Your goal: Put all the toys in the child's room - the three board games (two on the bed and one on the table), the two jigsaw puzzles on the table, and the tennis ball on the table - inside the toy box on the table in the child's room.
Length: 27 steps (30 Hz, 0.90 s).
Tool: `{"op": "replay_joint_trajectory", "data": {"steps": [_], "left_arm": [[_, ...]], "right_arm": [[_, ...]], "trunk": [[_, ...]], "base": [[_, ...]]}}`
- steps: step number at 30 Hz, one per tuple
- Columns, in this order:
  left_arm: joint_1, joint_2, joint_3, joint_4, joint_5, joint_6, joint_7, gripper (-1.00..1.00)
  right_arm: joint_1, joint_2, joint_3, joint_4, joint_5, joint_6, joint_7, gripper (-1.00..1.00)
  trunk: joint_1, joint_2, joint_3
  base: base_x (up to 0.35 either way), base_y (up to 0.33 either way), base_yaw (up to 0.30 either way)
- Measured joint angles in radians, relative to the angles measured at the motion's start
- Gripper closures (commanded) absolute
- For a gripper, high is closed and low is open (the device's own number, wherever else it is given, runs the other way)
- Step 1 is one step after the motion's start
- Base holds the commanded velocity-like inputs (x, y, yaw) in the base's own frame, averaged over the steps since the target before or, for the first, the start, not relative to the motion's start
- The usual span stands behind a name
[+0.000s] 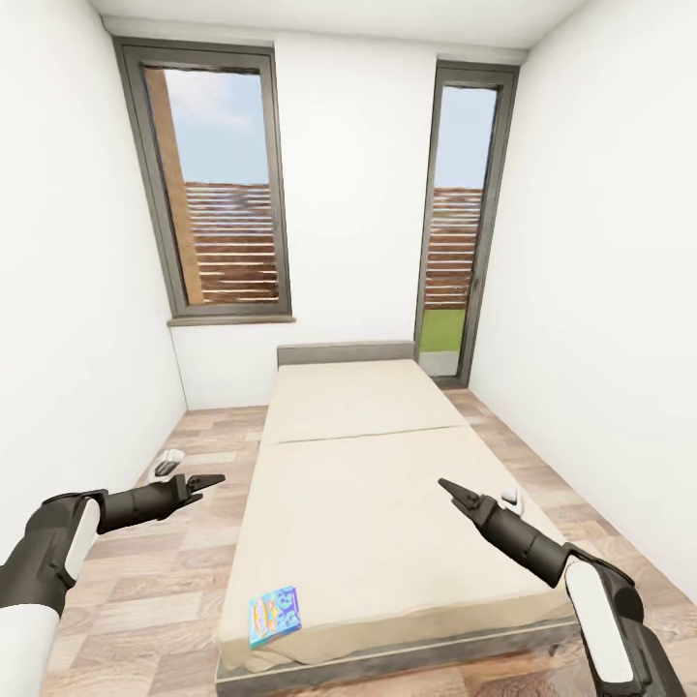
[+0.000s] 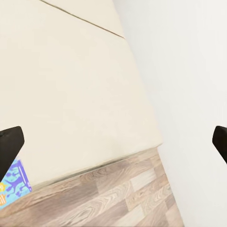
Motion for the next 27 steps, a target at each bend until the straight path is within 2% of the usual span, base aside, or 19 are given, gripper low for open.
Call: {"op": "replay_joint_trajectory", "data": {"steps": [2, 8, 11, 16, 27], "left_arm": [[0.0, 0.0, -0.001, 0.0, 0.0, 0.0, 0.0, -1.0], [0.0, 0.001, -0.003, 0.0, -0.001, 0.0, -0.001, -1.0], [0.0, 0.001, -0.003, 0.0, -0.001, 0.002, -0.002, -1.0], [0.0, 0.002, -0.003, 0.0, -0.002, 0.007, -0.002, -1.0], [0.0, 0.003, 0.002, 0.0, 0.0, 0.015, -0.002, -1.0]], "right_arm": [[-0.011, 0.004, 0.014, 0.003, -0.001, 0.023, -0.005, -1.0], [-0.029, 0.023, 0.092, 0.04, 0.006, 0.07, -0.034, -1.0], [-0.037, 0.028, 0.117, 0.087, 0.004, 0.075, -0.093, -1.0], [-0.042, 0.029, 0.128, 0.118, -0.002, 0.075, -0.183, -1.0], [-0.043, 0.028, 0.133, 0.127, 0.004, 0.008, -0.207, -1.0]], "trunk": [[0.008, -0.014, -0.006], [0.031, -0.056, -0.025], [0.042, -0.077, -0.035], [0.061, -0.112, -0.05], [0.104, -0.189, -0.085]], "base": [[0.0, 0.0, 0.0], [0.0, 0.0, 0.0], [0.0, 0.0, 0.0], [0.0, 0.0, 0.0], [0.0, 0.0, 0.0]]}}
